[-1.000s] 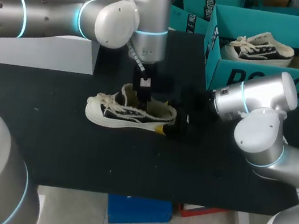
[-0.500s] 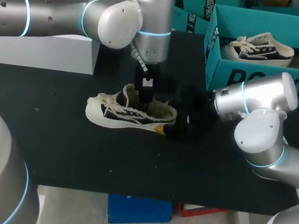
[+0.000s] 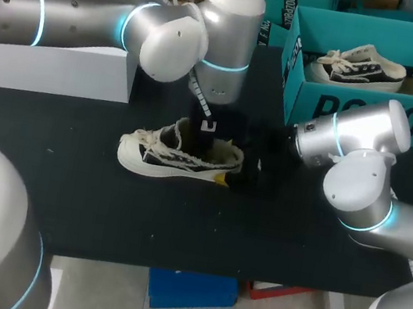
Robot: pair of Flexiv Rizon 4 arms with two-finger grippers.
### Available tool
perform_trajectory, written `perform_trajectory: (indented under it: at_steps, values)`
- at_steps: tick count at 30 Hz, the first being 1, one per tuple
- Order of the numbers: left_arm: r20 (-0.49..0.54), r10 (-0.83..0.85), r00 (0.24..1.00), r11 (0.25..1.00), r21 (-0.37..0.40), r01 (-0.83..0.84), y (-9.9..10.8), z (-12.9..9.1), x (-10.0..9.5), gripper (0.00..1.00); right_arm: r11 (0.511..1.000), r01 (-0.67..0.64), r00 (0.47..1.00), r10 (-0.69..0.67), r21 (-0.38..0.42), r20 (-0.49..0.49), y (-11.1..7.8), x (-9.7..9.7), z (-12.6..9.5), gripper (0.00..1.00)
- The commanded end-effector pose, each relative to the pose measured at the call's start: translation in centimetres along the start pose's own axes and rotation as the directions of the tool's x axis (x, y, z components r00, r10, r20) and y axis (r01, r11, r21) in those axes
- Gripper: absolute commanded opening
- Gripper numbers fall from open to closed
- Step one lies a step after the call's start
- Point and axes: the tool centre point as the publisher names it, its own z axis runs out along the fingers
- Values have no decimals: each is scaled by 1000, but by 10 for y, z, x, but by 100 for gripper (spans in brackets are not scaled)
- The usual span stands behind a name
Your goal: Take the shoe out of the shoebox, open the shoe tongue, remove and reinsert the insole, then place the shoe into the shoebox
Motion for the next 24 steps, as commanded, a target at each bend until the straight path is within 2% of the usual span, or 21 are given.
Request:
perform_trajectory:
  at_steps: [1, 4, 7, 12, 17, 24]
  values:
    - [191, -17, 981, 999, -24, 22, 11, 23, 14, 24, 1000, -2, 1000, 2, 0, 2, 1, -2, 0, 0]
    - [252, -17, 968, 998, -49, 30, 17, 29, 11, 25, 1000, -2, 1000, 2, 0, 2, 1, -2, 0, 0]
    - [304, -20, 952, 997, -63, 41, 27, 35, 7, 32, 1000, -2, 1000, 2, 0, 2, 1, -2, 0, 0]
    - [417, -26, 909, 994, -87, 68, 40, 42, 4, 25, 1000, -2, 1000, 2, 0, 2, 1, -2, 0, 0]
    - [503, -37, 863, 990, -98, 100, 47, 48, -5, 22, 1000, -2, 1000, 2, 0, 2, 1, -2, 0, 0]
    - [547, -64, 835, 991, -62, 117, 48, 57, -24, 19, 1000, -2, 1000, 2, 0, 2, 1, -2, 0, 0]
